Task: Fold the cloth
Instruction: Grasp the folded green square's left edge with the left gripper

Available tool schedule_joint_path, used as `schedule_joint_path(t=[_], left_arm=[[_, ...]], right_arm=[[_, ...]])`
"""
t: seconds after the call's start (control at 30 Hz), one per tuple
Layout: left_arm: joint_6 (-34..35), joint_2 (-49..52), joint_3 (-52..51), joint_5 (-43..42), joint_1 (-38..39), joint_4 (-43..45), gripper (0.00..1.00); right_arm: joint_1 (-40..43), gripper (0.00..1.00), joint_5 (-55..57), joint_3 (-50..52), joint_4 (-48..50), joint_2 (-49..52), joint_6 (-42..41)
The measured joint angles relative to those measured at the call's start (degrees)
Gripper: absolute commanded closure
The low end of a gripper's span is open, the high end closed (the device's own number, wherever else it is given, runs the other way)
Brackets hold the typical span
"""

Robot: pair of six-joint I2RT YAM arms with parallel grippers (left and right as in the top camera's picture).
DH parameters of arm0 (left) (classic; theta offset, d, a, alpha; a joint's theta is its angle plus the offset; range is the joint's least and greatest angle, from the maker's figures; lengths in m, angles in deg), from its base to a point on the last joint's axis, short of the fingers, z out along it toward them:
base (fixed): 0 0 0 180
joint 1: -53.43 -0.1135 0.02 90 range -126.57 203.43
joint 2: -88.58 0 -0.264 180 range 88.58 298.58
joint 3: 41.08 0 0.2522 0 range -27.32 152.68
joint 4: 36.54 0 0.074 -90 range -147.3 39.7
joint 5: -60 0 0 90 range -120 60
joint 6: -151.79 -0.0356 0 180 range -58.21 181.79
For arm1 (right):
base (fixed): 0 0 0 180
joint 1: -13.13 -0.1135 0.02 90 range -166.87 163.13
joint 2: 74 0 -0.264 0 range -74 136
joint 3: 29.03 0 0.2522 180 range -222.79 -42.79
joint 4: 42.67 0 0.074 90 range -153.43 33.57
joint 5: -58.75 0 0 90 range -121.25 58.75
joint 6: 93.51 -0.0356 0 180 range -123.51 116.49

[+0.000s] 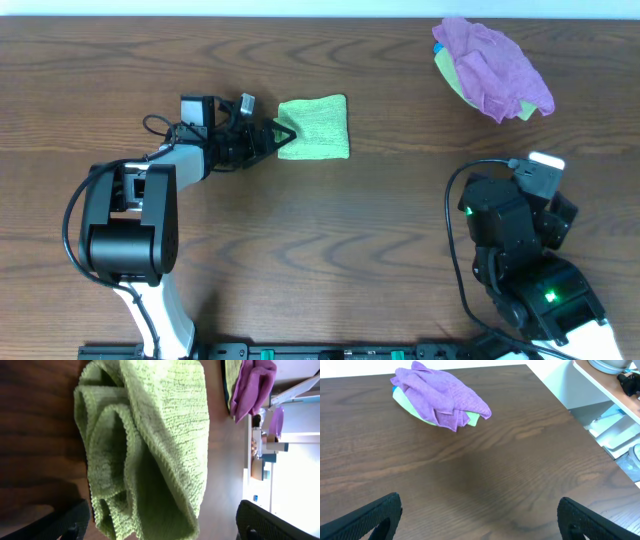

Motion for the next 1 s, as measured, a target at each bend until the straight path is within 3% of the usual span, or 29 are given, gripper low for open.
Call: schedule_joint_path(t=[0.23, 0.6, 0.87, 0.97, 1.0], left_arm=[[0.98, 1.05, 0.00, 0.22, 0.11, 1.16, 0.05], [4.13, 5.05, 0.68, -3.67, 2.43, 10.82, 0.02], [5.55, 6.56, 0.61, -2.54, 2.84, 10.08, 0.61], [5.51, 6.97, 0.42, -1.29, 2.84, 9.60, 0.91], [5.49, 7.06, 0.33, -0.90, 2.84, 9.57, 0.94]], right_arm=[[0.00, 0.01, -0.02, 0.00, 0.00, 0.00, 0.00], [0.00, 0.01, -0.02, 0.00, 0.00, 0.00, 0.00], [0.00, 0.01, -0.02, 0.00, 0.00, 0.00, 0.00], [0.00, 0.01, -0.02, 0.00, 0.00, 0.00, 0.00], [0.00, 0.01, 0.00, 0.00, 0.02, 0.00, 0.00]])
